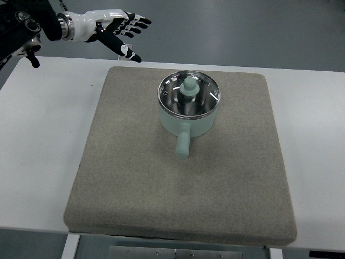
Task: Place lid left of pot with left hand
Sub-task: 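Reach the left hand over the pot to the green lid knob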
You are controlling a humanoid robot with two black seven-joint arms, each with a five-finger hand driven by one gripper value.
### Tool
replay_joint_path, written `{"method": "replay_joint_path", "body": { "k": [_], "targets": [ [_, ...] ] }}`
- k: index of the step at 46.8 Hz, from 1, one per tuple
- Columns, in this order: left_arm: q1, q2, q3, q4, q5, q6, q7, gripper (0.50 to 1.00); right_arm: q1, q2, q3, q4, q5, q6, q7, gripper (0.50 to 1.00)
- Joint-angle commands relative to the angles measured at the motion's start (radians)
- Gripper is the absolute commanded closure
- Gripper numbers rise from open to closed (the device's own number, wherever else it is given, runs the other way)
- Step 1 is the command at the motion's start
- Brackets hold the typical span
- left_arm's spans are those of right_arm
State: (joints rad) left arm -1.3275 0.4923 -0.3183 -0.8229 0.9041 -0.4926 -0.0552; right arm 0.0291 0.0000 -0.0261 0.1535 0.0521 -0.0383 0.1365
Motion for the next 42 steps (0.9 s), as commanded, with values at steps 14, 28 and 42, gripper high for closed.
{"method": "replay_joint_path", "body": {
  "k": [14, 28, 42],
  "targets": [
    [-0.147, -0.017, 0.122, -0.120, 0.251, -0.009, 0.000, 0.506, 0.000, 0.000, 0.000, 0.001, 0.000, 0.000, 0.000, 0.576],
    [-0.222, -0.159, 0.280, -0.104, 0.374, -0.009, 0.000, 0.508, 0.000, 0.000, 0.000, 0.000, 0.000, 0.000, 0.000, 0.576],
    [-0.251, -0.230, 0.318, -0.081, 0.381, -0.011, 0.002, 0.512, 0.000, 0.000, 0.000, 0.000, 0.000, 0.000, 0.000, 0.576]
  ]
}}
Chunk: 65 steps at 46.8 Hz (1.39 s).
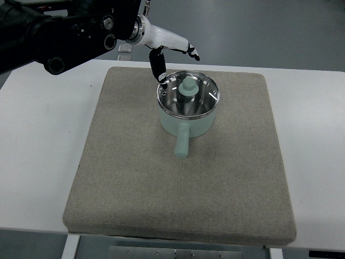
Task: Place lid left of pot with left hand
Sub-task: 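Reach the left hand over the pot to the green lid knob, then close the left hand fingers around the green lid knob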
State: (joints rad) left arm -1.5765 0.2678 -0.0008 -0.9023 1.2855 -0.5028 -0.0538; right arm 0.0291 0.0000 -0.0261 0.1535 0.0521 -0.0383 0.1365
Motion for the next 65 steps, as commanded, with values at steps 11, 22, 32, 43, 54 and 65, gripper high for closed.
{"method": "replay_joint_path", "body": {
  "k": [11, 22, 32, 43, 54, 65],
  "targets": [
    [0.007, -0.045, 0.002, 0.037, 0.002, 0.004, 0.002, 0.529, 0.000, 0.000, 0.000, 0.000, 0.000, 0.000, 0.000, 0.576],
    [0.013, -0.067, 0.002, 0.052, 0.002, 0.013, 0.002, 0.602, 0.000, 0.000, 0.000, 0.001, 0.000, 0.000, 0.000, 0.576],
    [0.018, -0.078, 0.005, 0.054, 0.005, 0.013, 0.002, 0.641, 0.000, 0.000, 0.000, 0.001, 0.000, 0.000, 0.000, 0.576],
    [0.018, -0.079, 0.007, 0.053, 0.006, 0.013, 0.002, 0.675, 0.000, 0.000, 0.000, 0.000, 0.000, 0.000, 0.000, 0.576],
    [0.018, -0.081, 0.024, 0.054, 0.006, 0.013, 0.002, 0.712, 0.000, 0.000, 0.000, 0.001, 0.000, 0.002, 0.000, 0.576],
    [0.016, -0.088, 0.024, 0.054, 0.006, 0.013, 0.002, 0.754, 0.000, 0.000, 0.000, 0.000, 0.000, 0.000, 0.000, 0.576]
  ]
}}
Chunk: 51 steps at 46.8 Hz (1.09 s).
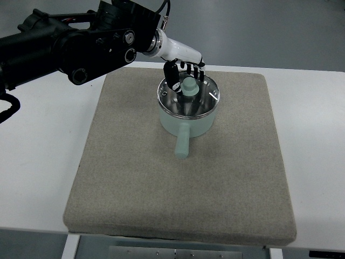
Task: Place lid left of pot with left hand
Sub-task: 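Close the left hand fingers around the green lid knob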
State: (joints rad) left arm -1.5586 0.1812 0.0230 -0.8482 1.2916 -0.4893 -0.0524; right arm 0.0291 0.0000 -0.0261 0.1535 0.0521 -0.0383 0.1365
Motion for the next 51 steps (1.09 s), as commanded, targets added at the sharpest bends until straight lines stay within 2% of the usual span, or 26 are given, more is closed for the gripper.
{"method": "replay_joint_path", "body": {
  "k": [1, 10, 20, 35, 38, 42, 51],
  "targets": [
    [-0.001, -0.002, 0.000, 0.000, 0.000, 0.000, 0.000, 0.757, 0.000, 0.000, 0.000, 0.001, 0.000, 0.000, 0.000, 0.576],
    [-0.003, -0.002, 0.002, 0.000, 0.002, 0.000, -0.001, 0.784, 0.000, 0.000, 0.000, 0.000, 0.000, 0.000, 0.000, 0.576],
    [-0.006, -0.002, 0.003, -0.002, 0.002, -0.002, -0.001, 0.791, 0.000, 0.000, 0.000, 0.000, 0.000, 0.000, 0.000, 0.576],
    [-0.009, -0.002, 0.002, -0.002, 0.058, -0.002, -0.001, 0.939, 0.000, 0.000, 0.000, 0.000, 0.000, 0.000, 0.000, 0.576],
    [-0.009, -0.002, 0.002, -0.002, 0.058, -0.002, 0.000, 0.943, 0.000, 0.000, 0.000, 0.000, 0.000, 0.000, 0.000, 0.576],
    [-0.011, -0.002, 0.002, 0.000, 0.060, -0.006, -0.001, 0.979, 0.000, 0.000, 0.000, 0.000, 0.000, 0.000, 0.000, 0.576],
    [-0.014, -0.003, 0.000, -0.002, 0.058, -0.006, 0.000, 1.000, 0.000, 0.000, 0.000, 0.000, 0.000, 0.000, 0.000, 0.576]
  ]
}}
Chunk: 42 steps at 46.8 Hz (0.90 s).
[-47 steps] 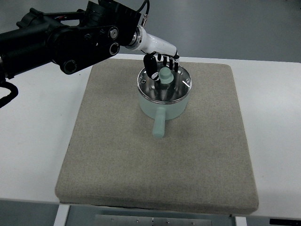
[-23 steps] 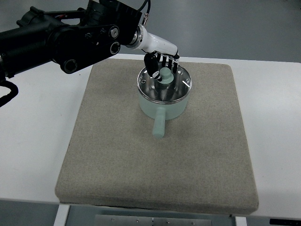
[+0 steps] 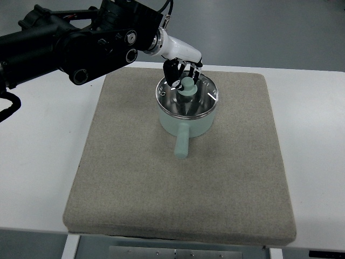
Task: Place lid left of pot with left hand
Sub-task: 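Close the left hand fingers around the green lid knob, then lift the glass lid off the pot with the left hand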
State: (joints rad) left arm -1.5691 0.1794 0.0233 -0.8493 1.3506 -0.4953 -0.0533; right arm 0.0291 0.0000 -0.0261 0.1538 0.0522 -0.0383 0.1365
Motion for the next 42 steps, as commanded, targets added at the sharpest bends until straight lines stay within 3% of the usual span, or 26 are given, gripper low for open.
{"method": "replay_joint_path", "body": {
  "k": [1, 42],
  "targets": [
    [-0.003, -0.001, 0.000, 0.001, -0.001, 0.001, 0.001, 1.000, 0.000, 0.000, 0.000, 0.000, 0.000, 0.000, 0.000, 0.576],
    [-0.049, 0.018, 0.000, -0.013, -0.016, 0.004, 0.001, 1.000, 0.000, 0.000, 0.000, 0.000, 0.000, 0.000, 0.000, 0.576]
  ]
}}
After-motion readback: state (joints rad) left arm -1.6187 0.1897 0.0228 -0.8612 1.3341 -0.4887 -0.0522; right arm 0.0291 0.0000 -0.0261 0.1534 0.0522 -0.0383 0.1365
